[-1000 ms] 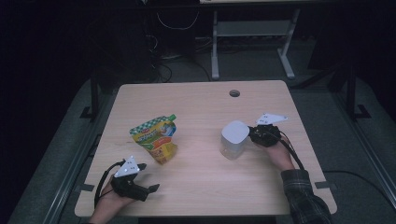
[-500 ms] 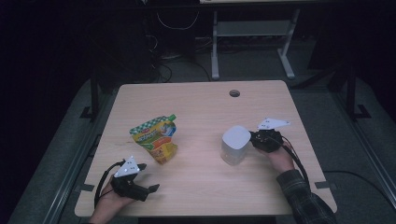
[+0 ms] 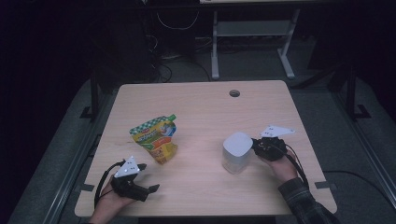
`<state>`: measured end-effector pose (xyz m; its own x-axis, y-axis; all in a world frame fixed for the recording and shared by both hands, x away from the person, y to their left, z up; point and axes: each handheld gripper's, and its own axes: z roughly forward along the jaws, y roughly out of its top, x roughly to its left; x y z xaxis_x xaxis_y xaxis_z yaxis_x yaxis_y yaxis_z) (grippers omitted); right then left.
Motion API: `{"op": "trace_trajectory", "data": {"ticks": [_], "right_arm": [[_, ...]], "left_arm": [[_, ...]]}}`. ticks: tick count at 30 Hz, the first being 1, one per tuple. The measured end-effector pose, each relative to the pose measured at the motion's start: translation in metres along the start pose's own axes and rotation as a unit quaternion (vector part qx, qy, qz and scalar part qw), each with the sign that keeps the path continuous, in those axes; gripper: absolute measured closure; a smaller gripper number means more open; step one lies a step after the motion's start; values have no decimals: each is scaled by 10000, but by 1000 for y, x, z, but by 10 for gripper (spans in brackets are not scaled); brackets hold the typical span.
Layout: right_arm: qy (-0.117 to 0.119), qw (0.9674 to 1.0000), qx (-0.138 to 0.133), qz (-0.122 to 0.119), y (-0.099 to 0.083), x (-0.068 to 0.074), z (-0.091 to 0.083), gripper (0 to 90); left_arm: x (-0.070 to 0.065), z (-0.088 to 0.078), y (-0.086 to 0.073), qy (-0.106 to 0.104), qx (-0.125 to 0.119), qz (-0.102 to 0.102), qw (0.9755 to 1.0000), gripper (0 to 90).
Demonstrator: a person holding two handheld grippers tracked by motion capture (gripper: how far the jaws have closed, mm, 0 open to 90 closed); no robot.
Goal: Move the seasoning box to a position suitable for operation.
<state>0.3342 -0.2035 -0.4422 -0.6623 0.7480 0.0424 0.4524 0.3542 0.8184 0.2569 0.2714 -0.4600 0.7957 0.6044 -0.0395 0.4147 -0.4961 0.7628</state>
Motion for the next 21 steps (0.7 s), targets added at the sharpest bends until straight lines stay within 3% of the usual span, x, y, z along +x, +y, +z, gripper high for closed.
{"op": "trace_trajectory", "data": {"ticks": [8, 13, 21], "right_arm": [[-3, 10000, -11, 16, 0, 13, 4, 809], [135, 9999, -53, -6, 3, 25, 8, 799], [249, 9997, -68, -7, -4, 27, 2, 793]], "left_arm": [[-1, 1, 0, -11, -29, -18, 10000, 57], [-1, 0, 0, -13, -16, -17, 10000, 58], [-1, 0, 0, -29, -27, -10, 10000, 58]]}}
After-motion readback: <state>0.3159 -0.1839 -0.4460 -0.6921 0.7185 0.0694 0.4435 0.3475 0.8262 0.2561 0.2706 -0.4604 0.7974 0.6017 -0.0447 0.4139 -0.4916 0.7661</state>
